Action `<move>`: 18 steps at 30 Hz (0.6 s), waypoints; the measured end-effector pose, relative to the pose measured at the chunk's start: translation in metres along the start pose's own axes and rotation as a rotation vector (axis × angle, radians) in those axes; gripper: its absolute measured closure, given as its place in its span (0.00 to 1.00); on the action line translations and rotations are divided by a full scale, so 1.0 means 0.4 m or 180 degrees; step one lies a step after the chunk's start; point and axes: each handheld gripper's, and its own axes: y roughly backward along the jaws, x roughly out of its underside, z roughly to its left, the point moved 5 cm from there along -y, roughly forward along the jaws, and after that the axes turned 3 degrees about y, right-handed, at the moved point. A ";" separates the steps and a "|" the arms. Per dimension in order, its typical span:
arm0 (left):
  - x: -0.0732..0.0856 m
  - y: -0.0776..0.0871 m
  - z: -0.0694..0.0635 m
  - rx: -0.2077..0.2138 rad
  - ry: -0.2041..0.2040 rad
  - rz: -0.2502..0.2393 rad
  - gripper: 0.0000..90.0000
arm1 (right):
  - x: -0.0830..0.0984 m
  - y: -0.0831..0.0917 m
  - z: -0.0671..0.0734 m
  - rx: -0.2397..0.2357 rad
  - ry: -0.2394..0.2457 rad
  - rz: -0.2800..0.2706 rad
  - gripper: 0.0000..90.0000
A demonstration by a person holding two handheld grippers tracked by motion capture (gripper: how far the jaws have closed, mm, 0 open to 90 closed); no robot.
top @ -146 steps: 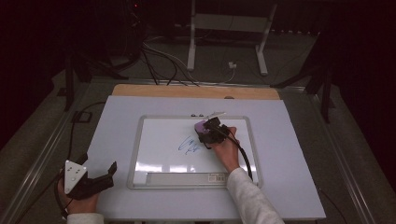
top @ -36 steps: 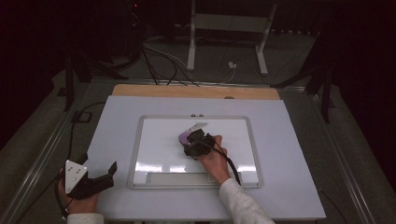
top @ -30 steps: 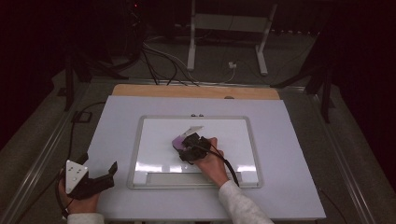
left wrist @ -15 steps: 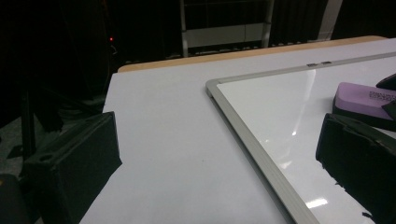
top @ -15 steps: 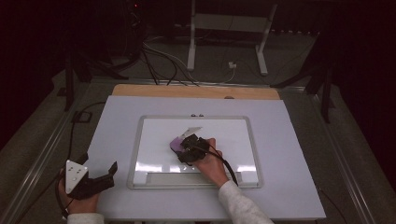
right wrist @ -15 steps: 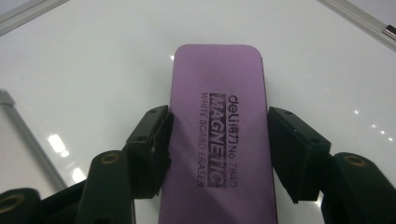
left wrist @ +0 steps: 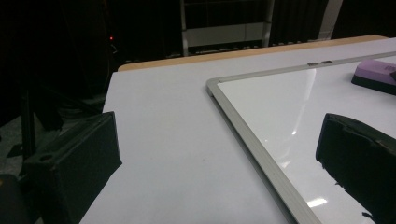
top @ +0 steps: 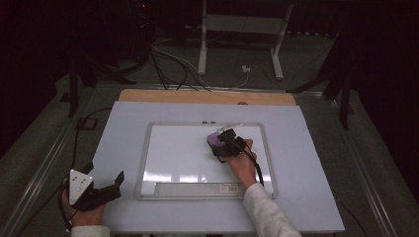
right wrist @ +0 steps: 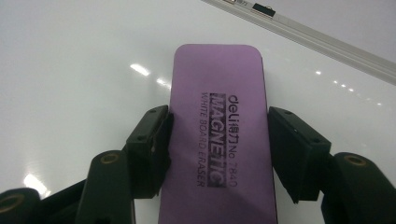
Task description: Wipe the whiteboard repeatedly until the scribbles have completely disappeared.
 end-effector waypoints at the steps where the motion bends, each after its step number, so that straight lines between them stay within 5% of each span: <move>1: 0.000 0.000 0.000 -0.0002 0.0003 0.0000 0.01 | 0.000 0.000 -0.001 -0.0010 0.0001 0.0001 0.46; 18: 0.001 -0.004 -0.001 0.0013 -0.0009 0.0010 0.01 | 0.001 0.046 0.049 -0.0006 0.0402 -0.0184 0.36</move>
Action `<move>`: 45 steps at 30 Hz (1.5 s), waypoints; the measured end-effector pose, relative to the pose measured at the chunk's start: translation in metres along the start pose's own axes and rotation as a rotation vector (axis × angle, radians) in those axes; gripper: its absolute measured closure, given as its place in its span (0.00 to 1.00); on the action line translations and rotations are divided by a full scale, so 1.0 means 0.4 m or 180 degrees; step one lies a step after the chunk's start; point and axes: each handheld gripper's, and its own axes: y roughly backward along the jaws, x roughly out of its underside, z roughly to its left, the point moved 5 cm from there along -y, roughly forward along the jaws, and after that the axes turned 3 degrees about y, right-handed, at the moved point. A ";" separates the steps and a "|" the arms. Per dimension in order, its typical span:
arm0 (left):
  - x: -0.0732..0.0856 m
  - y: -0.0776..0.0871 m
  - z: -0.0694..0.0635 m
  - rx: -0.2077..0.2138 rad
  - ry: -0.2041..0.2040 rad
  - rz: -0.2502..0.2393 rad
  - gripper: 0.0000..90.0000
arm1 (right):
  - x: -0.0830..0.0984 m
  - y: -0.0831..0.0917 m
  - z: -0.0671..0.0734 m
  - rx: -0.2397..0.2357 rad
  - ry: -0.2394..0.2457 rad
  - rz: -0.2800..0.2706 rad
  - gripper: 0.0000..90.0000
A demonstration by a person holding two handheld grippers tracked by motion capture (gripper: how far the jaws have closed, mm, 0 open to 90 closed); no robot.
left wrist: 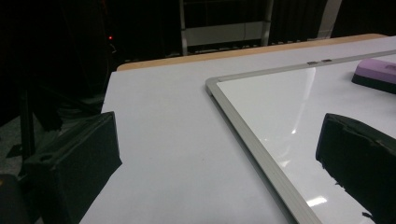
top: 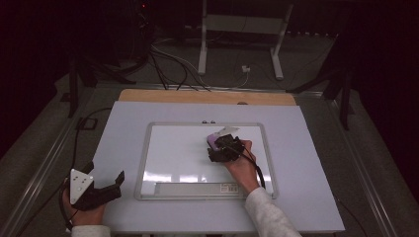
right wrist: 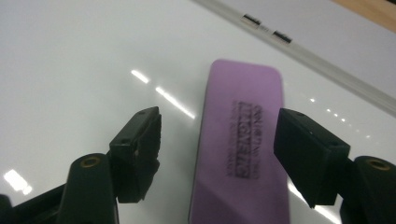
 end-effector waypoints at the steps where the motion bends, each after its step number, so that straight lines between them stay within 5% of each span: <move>1: 0.000 0.000 0.000 0.0001 -0.0002 0.0000 0.01 | 0.004 -0.004 0.002 -0.0011 0.0015 0.0020 0.36; 23: -0.001 0.002 0.000 -0.0003 -0.0007 -0.0002 0.01 | 0.011 -0.017 -0.009 -0.0053 0.0005 0.0078 0.32; 37: 0.000 0.001 -0.001 0.0000 -0.0002 0.0001 0.01 | 0.019 -0.022 -0.036 0.0146 0.0011 0.0103 0.31; 41: 0.000 0.000 -0.001 0.0002 -0.0003 0.0002 0.01 | 0.024 -0.028 -0.057 0.0199 -0.0060 0.0133 0.37; 45: 0.000 0.000 0.000 -0.0002 0.0002 0.0002 0.01 | 0.022 -0.027 -0.055 0.0307 0.0046 0.0139 0.47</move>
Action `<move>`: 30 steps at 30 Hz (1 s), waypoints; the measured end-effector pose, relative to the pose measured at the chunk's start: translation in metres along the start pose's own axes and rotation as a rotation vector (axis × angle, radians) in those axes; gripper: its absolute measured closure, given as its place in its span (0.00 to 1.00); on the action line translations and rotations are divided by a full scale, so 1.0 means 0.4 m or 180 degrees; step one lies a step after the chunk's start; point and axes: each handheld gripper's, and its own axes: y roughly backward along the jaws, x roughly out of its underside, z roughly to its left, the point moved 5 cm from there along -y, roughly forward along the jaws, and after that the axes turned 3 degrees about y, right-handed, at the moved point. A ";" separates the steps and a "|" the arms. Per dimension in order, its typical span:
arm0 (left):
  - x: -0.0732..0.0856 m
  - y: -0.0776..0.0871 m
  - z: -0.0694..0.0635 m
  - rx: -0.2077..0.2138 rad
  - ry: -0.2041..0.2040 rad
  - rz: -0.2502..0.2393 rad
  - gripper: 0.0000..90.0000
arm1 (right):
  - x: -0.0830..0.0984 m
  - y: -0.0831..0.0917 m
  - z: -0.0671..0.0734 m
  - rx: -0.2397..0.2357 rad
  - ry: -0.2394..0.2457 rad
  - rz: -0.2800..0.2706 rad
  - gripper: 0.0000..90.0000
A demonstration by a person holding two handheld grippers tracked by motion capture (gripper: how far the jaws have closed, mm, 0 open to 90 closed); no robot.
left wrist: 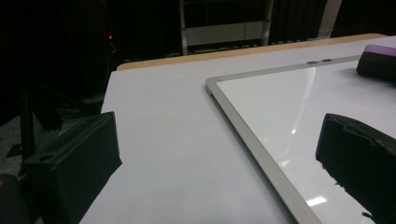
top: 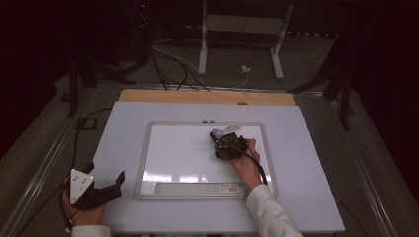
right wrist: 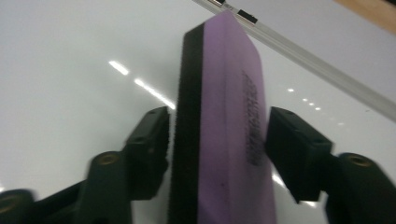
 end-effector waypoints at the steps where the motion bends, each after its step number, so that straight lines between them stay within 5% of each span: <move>1: 0.000 0.000 0.000 0.0001 -0.0002 0.0000 0.01 | 0.000 -0.002 0.000 0.0021 0.0031 0.0012 0.47; 8: 0.000 0.001 0.002 -0.0009 0.0012 -0.0013 0.01 | 0.008 -0.011 -0.011 0.0049 -0.0047 0.0058 0.67; 15: 0.000 0.001 0.001 -0.0006 0.0007 -0.0011 0.01 | -0.009 0.009 -0.005 0.0043 -0.0030 -0.0108 0.69; 23: 0.000 0.000 0.000 -0.0005 -0.0001 0.0003 0.01 | -0.015 0.028 -0.013 -0.0103 -0.0229 -0.0224 0.69; 30: 0.000 -0.001 0.000 -0.0005 -0.0003 0.0004 0.01 | -0.019 0.041 -0.021 -0.0073 -0.0299 -0.0264 0.69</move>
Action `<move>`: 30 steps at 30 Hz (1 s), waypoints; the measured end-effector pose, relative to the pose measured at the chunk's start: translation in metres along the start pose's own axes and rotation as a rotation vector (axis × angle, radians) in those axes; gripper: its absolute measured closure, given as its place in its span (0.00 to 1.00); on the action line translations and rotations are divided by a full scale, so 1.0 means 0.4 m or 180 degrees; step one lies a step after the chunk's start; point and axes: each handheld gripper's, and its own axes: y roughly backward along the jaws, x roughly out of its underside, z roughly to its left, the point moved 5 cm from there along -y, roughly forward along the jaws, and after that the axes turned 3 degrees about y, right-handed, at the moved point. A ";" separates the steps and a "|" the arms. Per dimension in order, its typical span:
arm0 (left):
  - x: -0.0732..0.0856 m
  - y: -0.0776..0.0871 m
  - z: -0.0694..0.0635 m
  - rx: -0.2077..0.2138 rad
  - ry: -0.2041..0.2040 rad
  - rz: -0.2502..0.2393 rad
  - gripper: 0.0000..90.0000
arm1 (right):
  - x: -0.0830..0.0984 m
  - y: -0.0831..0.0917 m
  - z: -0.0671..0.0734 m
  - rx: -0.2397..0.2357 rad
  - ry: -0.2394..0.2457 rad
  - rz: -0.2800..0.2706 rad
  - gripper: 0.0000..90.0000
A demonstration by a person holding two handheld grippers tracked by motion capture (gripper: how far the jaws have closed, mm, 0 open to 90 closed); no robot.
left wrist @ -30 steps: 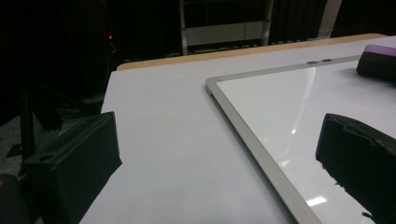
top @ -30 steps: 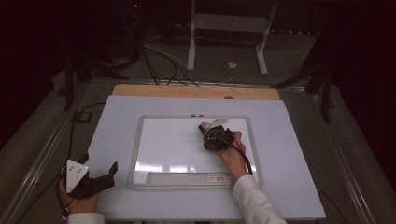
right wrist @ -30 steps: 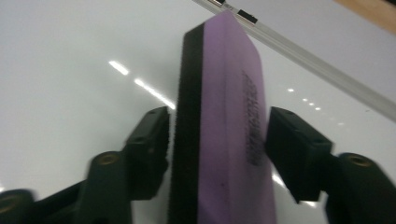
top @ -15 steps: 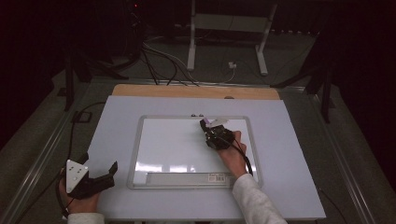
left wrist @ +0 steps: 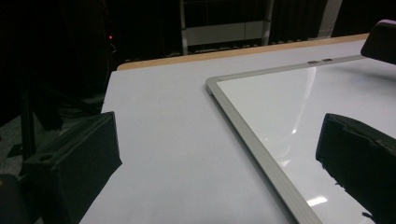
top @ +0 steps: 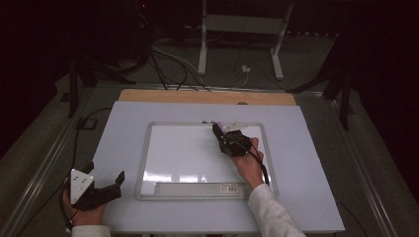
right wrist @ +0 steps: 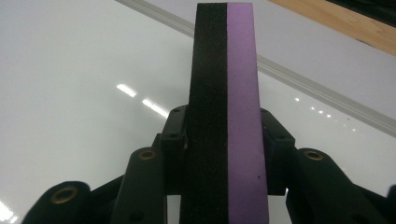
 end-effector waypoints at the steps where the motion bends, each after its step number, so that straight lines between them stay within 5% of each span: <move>1: 0.000 0.000 0.000 -0.0002 -0.0001 0.0000 0.01 | 0.000 0.001 0.000 0.0000 0.0003 -0.0004 0.69; 30: 0.000 -0.001 0.000 -0.0011 -0.0007 0.0008 0.01 | 0.009 0.023 -0.066 0.0179 -0.0299 -0.0023 0.70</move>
